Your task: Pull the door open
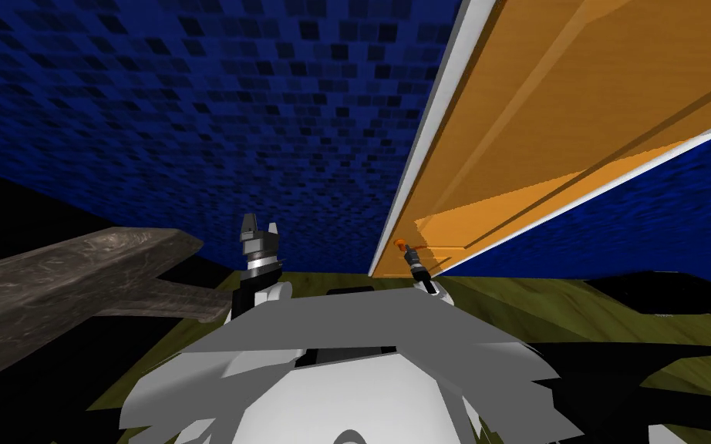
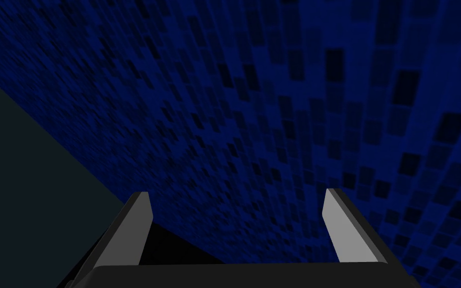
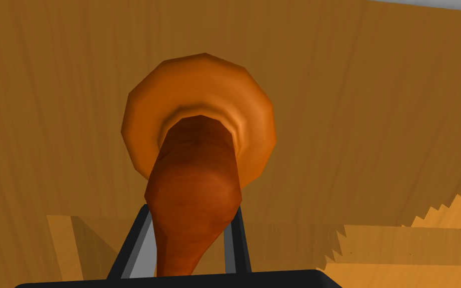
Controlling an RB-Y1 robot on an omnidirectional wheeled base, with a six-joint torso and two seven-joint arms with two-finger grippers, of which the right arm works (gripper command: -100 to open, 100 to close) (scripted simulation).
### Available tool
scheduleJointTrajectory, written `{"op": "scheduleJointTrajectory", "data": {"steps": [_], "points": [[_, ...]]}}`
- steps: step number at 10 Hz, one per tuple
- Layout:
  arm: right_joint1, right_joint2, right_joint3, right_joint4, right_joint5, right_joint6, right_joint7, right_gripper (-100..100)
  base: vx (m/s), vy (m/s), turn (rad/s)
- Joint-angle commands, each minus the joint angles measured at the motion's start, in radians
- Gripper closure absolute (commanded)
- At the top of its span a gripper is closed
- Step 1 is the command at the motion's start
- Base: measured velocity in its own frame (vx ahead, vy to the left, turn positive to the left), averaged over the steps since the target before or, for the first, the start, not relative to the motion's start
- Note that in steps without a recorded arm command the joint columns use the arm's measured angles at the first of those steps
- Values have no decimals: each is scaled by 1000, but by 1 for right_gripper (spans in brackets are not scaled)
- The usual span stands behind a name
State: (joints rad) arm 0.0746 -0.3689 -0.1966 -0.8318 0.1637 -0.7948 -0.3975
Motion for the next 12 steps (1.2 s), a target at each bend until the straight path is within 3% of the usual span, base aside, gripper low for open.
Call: {"op": "scheduleJointTrajectory", "data": {"steps": [1,8,9,12], "points": [[14,-13,5,2,8,-23,-17,100,-115,-42,148],[87,-83,31,10,49,-142,-107,100,-203,-74,144],[77,-73,31,21,46,-133,-96,100,-93,-32,26],[108,-95,29,41,59,-199,-121,100,-199,-71,173]]}}
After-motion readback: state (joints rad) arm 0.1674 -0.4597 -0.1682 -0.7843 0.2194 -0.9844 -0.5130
